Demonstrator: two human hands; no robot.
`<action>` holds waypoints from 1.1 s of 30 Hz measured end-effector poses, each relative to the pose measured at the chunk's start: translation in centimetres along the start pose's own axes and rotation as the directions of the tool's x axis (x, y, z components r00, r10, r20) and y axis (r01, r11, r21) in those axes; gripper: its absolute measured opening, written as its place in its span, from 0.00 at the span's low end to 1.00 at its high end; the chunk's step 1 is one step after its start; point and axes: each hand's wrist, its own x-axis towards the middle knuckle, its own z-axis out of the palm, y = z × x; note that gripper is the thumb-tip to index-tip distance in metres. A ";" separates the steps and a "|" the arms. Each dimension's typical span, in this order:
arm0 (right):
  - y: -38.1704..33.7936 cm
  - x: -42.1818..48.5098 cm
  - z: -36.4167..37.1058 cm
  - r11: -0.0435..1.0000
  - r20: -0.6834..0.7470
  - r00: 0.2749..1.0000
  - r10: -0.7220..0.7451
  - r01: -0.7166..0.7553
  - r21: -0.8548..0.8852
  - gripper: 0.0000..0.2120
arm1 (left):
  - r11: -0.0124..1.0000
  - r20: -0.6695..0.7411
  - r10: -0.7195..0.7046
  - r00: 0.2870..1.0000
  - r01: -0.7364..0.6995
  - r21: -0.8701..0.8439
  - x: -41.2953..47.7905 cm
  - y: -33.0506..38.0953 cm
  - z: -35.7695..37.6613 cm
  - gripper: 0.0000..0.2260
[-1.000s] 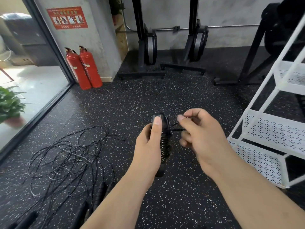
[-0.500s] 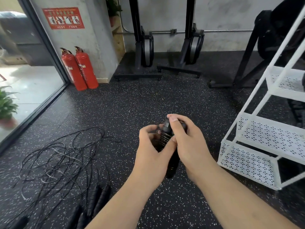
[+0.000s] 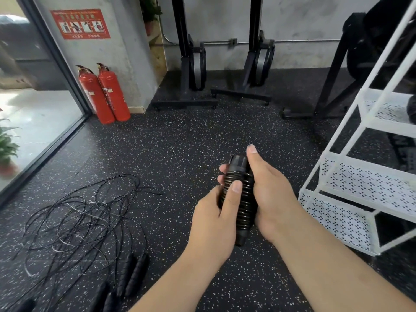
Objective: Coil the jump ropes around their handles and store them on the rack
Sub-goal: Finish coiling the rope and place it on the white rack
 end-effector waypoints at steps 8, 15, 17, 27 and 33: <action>-0.6 0.5 -2.1 0.819 -0.019 0.912 -0.409 0.358 -0.448 0.21 | 0.951 0.166 -0.226 0.960 0.255 -0.176 0.0 1.3 2.7 0.25; -1.7 -1.3 -5.9 0.867 -0.095 0.946 -0.310 0.241 -0.437 0.23 | 0.901 0.149 -0.344 0.927 0.371 -0.227 0.2 3.5 5.6 0.15; -1.6 -2.5 -7.0 0.740 -0.034 0.930 -0.366 0.269 -0.617 0.27 | 0.889 0.155 -0.375 0.914 0.402 -0.220 0.3 3.9 6.5 0.15; -2.9 -9.8 -12.2 0.372 0.053 0.860 -0.508 0.275 -0.887 0.38 | 0.875 0.265 -0.382 0.885 0.439 -0.203 -2.4 7.5 11.6 0.18; -5.1 -11.8 -15.8 0.287 0.082 0.860 -0.503 0.256 -0.923 0.43 | 0.899 0.289 -0.334 0.897 0.395 -0.189 -3.5 9.9 15.7 0.18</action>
